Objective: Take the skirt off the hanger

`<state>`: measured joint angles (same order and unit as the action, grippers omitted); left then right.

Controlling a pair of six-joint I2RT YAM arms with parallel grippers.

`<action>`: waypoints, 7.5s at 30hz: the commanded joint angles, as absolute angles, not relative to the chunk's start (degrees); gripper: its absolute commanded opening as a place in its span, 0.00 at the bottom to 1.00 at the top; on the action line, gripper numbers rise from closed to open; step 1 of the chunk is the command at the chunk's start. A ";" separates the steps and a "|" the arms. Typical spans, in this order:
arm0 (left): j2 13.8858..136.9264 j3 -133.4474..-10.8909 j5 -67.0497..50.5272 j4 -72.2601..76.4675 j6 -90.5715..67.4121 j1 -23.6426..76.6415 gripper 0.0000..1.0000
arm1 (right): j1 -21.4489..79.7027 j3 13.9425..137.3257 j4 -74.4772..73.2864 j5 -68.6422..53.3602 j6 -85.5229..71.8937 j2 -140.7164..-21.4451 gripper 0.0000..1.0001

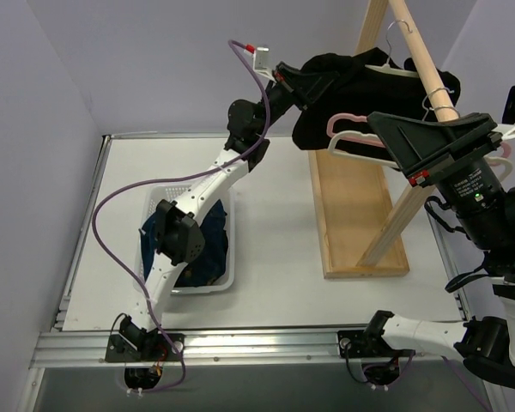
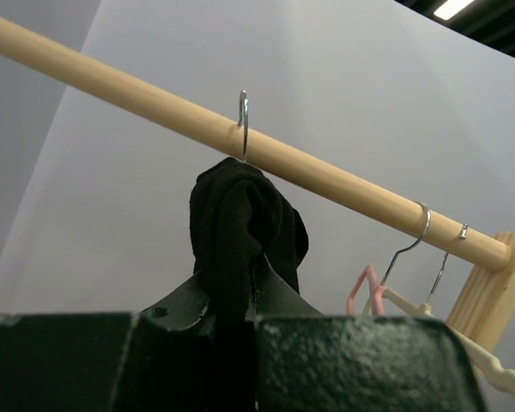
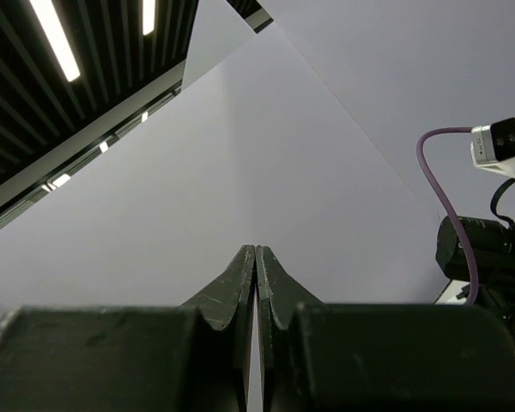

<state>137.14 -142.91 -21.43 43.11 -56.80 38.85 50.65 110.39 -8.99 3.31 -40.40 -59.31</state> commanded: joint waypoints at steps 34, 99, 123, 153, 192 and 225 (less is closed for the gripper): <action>77.09 -85.26 -32.08 15.66 -33.15 29.36 0.02 | 50.45 101.70 -14.00 16.17 -28.48 -68.20 0.39; 61.61 -84.37 -33.66 2.55 -21.97 26.72 0.02 | 52.82 89.82 -4.57 19.42 -37.79 -74.62 0.00; 52.98 -85.32 -30.13 -24.59 -7.84 26.72 0.94 | 53.79 95.00 -13.79 25.40 -23.29 -74.00 0.00; 72.43 -107.06 22.84 -50.55 16.78 57.48 0.94 | 53.88 94.66 -15.21 23.99 -26.19 -74.27 0.00; 74.18 -106.69 33.14 -50.53 8.00 43.51 0.02 | 54.32 90.17 -13.45 28.58 -23.31 -64.33 0.00; 87.00 -125.14 1.06 -52.99 -2.11 31.11 0.02 | 59.59 90.17 -13.18 13.97 -17.14 -68.46 0.00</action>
<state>85.71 -119.26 2.70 -54.00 0.38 31.94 59.02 87.31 -14.41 15.59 -17.98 -67.35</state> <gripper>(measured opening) 0.037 0.010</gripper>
